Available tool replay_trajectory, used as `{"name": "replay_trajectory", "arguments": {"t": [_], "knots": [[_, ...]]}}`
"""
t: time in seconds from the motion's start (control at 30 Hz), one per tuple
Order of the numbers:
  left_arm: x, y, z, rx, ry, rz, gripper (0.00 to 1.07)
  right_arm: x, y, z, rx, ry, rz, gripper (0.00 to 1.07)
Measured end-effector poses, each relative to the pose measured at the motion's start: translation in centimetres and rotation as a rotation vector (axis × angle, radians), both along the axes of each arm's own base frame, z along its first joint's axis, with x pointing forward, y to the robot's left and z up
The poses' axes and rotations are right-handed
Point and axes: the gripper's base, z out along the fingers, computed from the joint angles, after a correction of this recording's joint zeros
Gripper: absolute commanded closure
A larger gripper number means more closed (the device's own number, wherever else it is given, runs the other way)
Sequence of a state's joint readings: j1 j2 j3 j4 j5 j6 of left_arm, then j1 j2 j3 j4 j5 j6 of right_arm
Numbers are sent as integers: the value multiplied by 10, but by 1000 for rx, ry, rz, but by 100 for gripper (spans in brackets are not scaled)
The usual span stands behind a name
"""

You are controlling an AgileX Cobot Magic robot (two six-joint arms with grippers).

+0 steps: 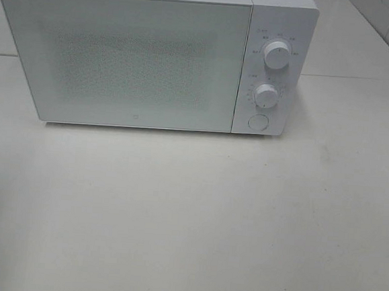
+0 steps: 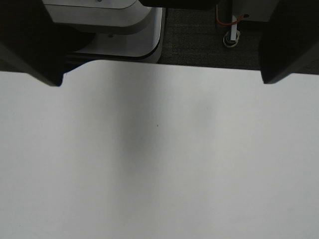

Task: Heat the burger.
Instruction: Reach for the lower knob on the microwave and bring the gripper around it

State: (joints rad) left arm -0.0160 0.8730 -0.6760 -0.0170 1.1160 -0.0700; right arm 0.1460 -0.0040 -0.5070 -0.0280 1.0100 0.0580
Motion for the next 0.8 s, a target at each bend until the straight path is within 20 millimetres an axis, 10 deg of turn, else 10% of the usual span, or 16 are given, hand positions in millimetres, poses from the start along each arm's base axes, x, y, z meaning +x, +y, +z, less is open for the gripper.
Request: {"name": "replay_trajectory", "arguments": {"t": [0.8], "knots": [[-82, -1, 1, -9, -393, -44, 9, 0, 0, 0, 0, 0, 0, 32]]}}
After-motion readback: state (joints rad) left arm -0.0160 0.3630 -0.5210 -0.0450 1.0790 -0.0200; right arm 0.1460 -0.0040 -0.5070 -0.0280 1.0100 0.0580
